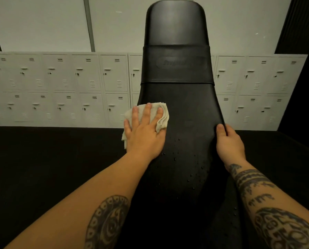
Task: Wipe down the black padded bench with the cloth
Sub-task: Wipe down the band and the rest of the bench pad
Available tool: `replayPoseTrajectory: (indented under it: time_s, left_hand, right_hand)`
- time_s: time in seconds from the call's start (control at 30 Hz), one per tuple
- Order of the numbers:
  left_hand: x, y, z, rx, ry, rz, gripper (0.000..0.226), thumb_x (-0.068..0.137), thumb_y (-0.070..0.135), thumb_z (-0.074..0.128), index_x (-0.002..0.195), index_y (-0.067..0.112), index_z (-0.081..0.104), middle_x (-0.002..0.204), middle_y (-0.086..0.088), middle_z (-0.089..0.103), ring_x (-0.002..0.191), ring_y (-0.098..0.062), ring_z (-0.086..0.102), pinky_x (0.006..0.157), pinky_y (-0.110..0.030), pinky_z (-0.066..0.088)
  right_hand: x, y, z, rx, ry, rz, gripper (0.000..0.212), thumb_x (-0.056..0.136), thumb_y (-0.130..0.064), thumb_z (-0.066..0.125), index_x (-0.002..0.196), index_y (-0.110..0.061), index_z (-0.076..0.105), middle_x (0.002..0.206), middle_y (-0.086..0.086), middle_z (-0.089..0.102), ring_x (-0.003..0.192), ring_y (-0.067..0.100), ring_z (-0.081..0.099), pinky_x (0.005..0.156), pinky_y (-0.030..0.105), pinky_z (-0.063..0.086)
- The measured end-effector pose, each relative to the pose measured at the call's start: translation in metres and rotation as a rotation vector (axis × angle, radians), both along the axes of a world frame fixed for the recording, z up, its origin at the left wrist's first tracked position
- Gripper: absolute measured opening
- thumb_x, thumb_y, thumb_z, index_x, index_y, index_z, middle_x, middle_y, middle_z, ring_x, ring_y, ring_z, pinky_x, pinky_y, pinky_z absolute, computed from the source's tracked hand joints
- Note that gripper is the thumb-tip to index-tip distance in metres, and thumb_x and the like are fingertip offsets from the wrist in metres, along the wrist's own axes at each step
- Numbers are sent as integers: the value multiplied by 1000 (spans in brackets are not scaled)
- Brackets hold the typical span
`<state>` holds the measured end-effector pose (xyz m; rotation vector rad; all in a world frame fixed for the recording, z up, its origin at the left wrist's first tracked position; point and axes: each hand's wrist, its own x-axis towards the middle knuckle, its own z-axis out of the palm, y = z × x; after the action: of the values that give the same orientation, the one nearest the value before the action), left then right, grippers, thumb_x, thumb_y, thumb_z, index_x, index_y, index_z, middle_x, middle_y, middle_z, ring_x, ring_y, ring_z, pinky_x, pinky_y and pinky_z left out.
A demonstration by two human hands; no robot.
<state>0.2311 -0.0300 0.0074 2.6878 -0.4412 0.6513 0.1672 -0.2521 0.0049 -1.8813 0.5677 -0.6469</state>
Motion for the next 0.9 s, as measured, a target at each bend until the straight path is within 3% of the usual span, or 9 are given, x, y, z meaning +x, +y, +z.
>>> replayPoseTrajectory:
  time_s: [0.2, 0.33, 0.5, 0.73, 0.9]
  left_hand:
    - [-28, 16, -39, 115, -89, -52, 67, 97, 59, 19, 159, 49, -5, 170, 13, -13, 154, -21, -23, 123, -58, -10]
    - [-16, 22, -28, 121, -66, -79, 63, 102, 56, 27, 159, 51, 2, 170, 14, -7, 155, -19, -19, 124, -57, -7]
    - [4, 9, 6, -4, 5, -68, 59, 105, 54, 31, 159, 51, 6, 171, 12, -2, 156, -23, -15, 125, -56, -4]
    - [-40, 30, -49, -112, -78, -106, 62, 104, 47, 40, 160, 46, 15, 169, 13, 9, 156, -17, -2, 125, -51, 6]
    - [-55, 30, -47, -209, 65, -6, 64, 102, 50, 43, 153, 55, 6, 159, 12, 8, 147, -24, 7, 121, -51, 12]
  right_hand:
    - [-1, 0, -3, -41, 11, -35, 59, 101, -59, 35, 152, -30, 37, 150, 5, 46, 137, 31, 42, 110, 41, 33]
    - [-1, -1, -4, -40, 16, -30, 59, 101, -60, 33, 152, -31, 36, 150, 3, 47, 137, 30, 42, 109, 42, 34]
    - [0, -1, -7, -82, 22, -51, 60, 101, -61, 31, 152, -31, 37, 148, 5, 49, 135, 31, 44, 109, 41, 35]
    - [1, -4, -9, -66, 12, -33, 61, 100, -62, 33, 152, -30, 37, 150, 4, 47, 137, 29, 42, 111, 42, 33]
    - [2, -7, -10, -93, 20, -29, 60, 101, -61, 32, 152, -30, 35, 150, 4, 47, 137, 30, 42, 110, 43, 34]
